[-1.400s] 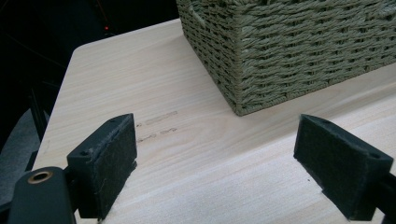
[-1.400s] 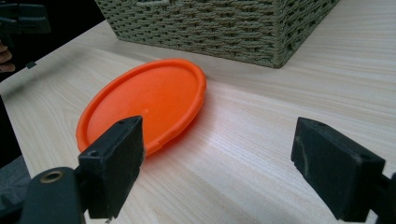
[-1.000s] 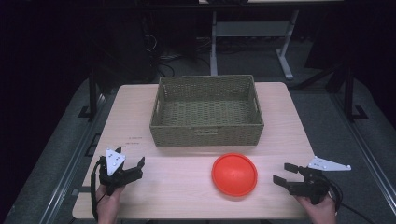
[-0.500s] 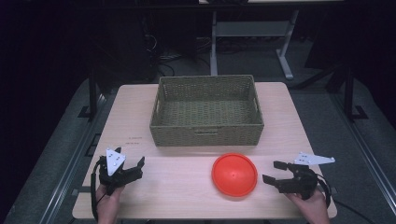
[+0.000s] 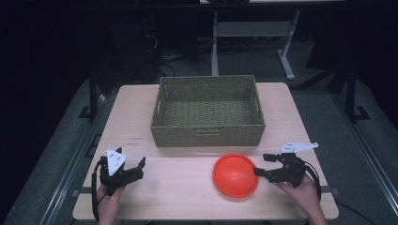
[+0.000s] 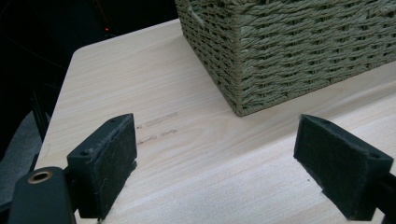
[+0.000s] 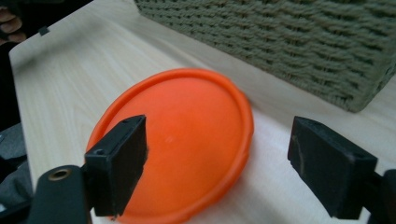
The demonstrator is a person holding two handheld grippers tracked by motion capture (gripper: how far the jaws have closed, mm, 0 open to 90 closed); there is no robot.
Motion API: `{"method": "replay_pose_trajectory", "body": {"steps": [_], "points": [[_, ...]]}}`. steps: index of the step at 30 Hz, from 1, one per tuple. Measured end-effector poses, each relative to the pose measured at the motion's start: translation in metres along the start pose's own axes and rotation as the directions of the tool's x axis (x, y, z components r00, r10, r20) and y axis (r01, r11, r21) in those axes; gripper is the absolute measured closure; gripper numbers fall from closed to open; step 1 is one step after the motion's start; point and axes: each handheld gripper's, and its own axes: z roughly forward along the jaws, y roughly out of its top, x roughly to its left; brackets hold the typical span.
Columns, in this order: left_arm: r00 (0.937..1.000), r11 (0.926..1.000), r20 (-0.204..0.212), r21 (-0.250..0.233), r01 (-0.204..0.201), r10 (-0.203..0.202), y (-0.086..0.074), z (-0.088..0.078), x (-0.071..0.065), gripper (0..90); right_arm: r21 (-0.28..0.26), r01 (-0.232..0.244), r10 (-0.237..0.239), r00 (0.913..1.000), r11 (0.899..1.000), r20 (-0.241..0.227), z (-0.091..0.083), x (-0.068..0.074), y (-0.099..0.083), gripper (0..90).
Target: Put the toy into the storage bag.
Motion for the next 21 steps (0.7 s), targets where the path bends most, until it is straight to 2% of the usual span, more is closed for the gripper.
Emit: {"method": "replay_pose_trajectory", "body": {"steps": [5,10,13,15,16,19,21], "points": [[1.0,1.0,0.001,0.003,0.0,0.0,0.0,0.0,0.0,12.7,-0.014,-0.006,0.006,1.0,1.0,0.006,0.007,-0.003,0.007,20.4],[1.0,1.0,0.005,0.001,0.002,-0.002,0.0,0.001,-0.001,12.7,0.03,0.0,-0.001,0.9995,1.0,0.033,0.019,0.0,0.006,21.6],[0.9999,0.9999,0.009,0.003,-0.013,0.013,0.0,0.0,-0.001,12.7,0.048,0.002,-0.004,0.9986,0.999,0.052,0.022,0.001,0.002,25.5],[0.9998,0.9999,0.008,0.003,-0.016,0.016,0.0,0.0,-0.002,12.7,0.041,-0.008,0.005,0.998,0.999,0.064,0.023,0.001,-0.002,28.0],[0.9999,0.9999,0.008,0.006,-0.015,0.014,0.0,0.0,-0.001,12.7,0.051,-0.037,0.034,0.9981,0.998,0.051,0.022,-0.001,-0.003,30.5],[0.9999,0.9999,0.007,0.006,-0.011,0.011,0.0,0.001,-0.001,12.7,0.036,-0.039,0.037,0.9976,0.999,0.057,0.021,-0.001,-0.006,33.7],[0.9999,0.9999,0.011,0.005,-0.011,0.011,0.0,0.001,-0.002,12.7,0.051,-0.046,0.043,0.9975,0.998,0.057,0.022,-0.002,-0.008,35.1]]}}
